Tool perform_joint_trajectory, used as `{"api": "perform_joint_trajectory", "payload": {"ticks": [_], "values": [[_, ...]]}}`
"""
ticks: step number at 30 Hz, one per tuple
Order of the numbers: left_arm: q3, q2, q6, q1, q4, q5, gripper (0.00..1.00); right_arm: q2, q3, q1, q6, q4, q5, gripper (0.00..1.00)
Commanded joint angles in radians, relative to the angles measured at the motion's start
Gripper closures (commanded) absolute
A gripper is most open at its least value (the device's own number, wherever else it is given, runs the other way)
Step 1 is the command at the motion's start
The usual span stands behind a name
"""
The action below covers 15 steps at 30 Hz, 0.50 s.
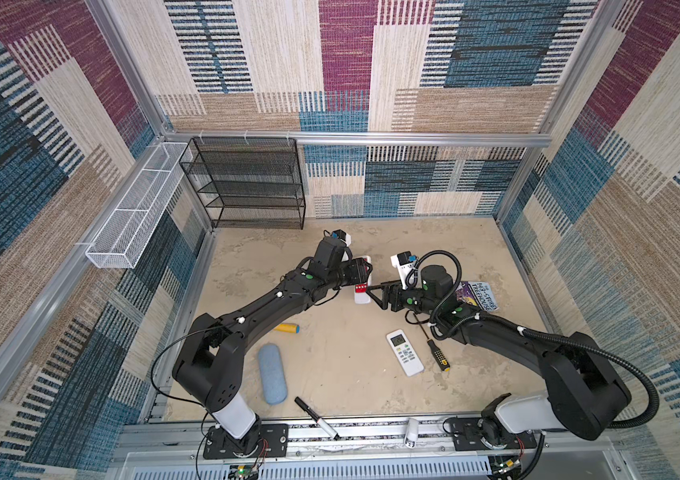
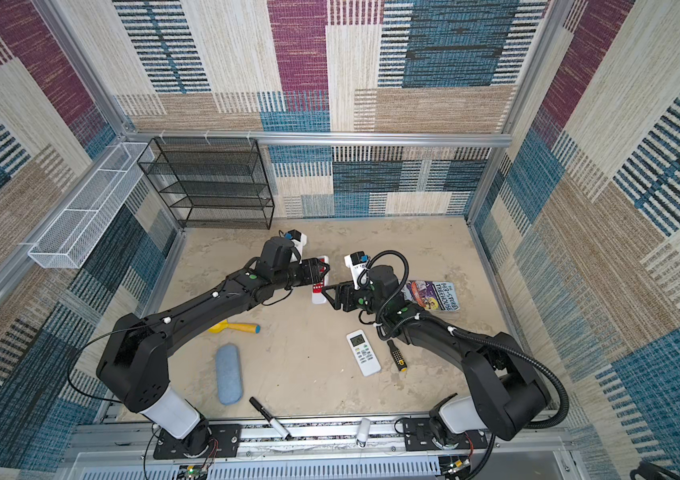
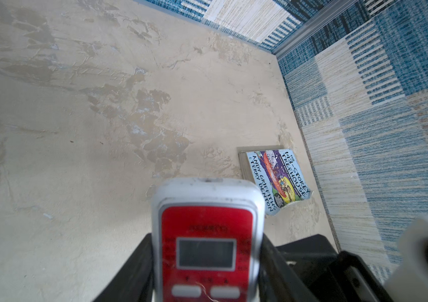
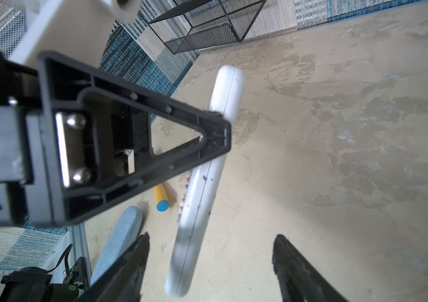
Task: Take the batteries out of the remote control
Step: 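Lift the red remote toward the right gripper while the right gripper grasps its end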
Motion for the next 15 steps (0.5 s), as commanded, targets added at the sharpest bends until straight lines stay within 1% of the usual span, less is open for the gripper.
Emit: {"api": "perform_joint_trajectory", "payload": {"ticks": [1, 7, 15], "values": [[-0.021, -0.02, -0.035, 0.001, 0.083, 0.007, 0.55, 0.027, 0.03, 0.018, 0.031, 0.052, -0.004, 0.28], [-0.03, -0.025, -0.037, 0.001, 0.1, -0.001, 0.55, 0.081, 0.084, 0.045, 0.034, 0.037, 0.021, 0.37], [-0.035, -0.04, -0.023, 0.001, 0.1, -0.019, 0.55, 0.108, 0.102, 0.059, 0.054, 0.047, 0.062, 0.54]]}}
